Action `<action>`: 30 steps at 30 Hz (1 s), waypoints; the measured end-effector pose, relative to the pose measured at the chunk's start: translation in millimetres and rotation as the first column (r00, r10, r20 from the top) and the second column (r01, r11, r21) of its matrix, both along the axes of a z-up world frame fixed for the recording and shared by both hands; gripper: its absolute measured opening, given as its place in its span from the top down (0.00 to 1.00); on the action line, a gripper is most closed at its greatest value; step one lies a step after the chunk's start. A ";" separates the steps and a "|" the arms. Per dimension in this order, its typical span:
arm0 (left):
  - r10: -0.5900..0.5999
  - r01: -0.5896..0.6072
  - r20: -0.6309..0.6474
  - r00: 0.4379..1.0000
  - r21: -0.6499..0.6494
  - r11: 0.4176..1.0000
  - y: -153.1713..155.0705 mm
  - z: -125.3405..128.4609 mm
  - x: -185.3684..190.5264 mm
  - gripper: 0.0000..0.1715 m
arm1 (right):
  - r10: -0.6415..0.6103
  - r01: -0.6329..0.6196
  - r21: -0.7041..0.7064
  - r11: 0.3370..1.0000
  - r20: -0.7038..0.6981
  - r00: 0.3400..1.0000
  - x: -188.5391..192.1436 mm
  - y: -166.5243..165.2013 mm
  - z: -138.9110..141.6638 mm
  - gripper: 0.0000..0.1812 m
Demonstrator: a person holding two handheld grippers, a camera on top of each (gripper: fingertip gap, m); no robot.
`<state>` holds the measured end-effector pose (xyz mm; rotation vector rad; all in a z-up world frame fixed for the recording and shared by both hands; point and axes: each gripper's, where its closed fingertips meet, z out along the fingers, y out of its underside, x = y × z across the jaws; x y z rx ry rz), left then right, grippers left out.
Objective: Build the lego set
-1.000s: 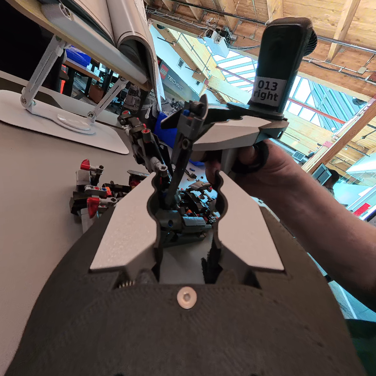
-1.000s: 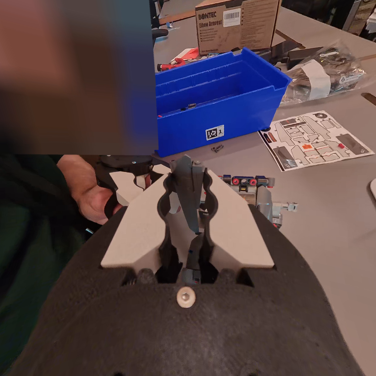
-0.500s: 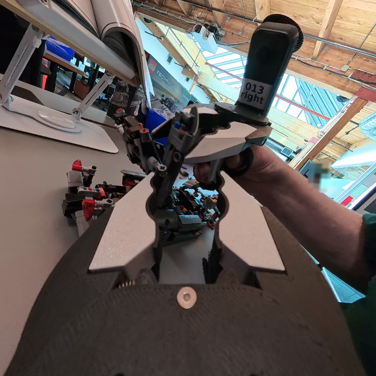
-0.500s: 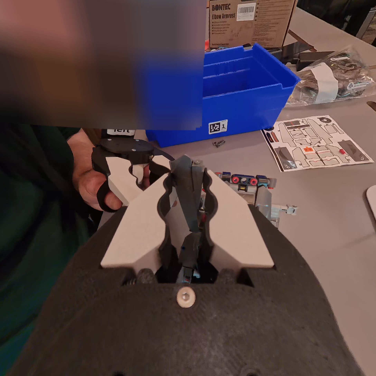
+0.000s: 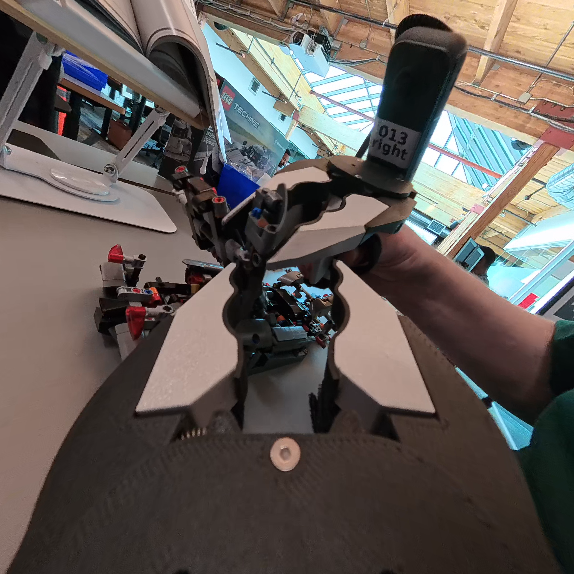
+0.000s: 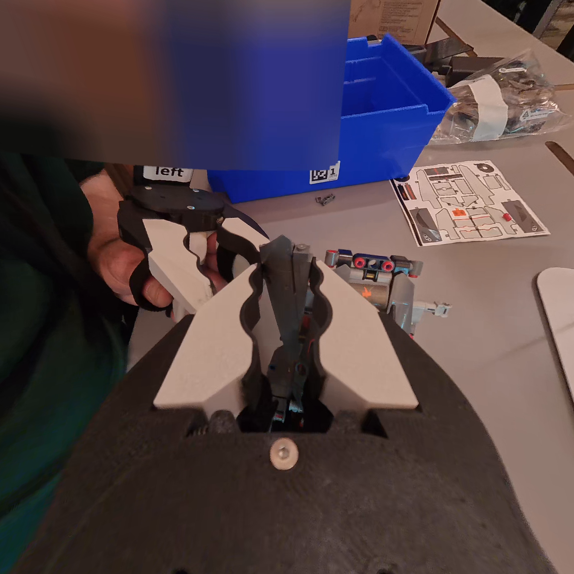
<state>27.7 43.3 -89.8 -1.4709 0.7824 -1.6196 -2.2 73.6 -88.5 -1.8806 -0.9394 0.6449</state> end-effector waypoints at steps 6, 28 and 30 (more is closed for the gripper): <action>0.005 -0.005 -0.010 1.000 0.007 1.000 0.1 -0.9 0.9 0.69 | -0.025 0.023 0.023 0.999 0.072 0.997 -0.4 0.7 -1.4 0.84; 0.001 0.000 -0.027 1.000 0.009 1.000 -0.1 -3.2 2.8 0.72 | -0.100 0.076 0.116 0.990 0.222 0.970 4.5 4.7 -1.3 0.83; 0.002 -0.002 -0.029 1.000 0.018 1.000 -0.7 -2.8 3.4 0.72 | -0.101 0.072 0.134 0.988 0.223 0.970 5.0 3.9 -0.1 0.83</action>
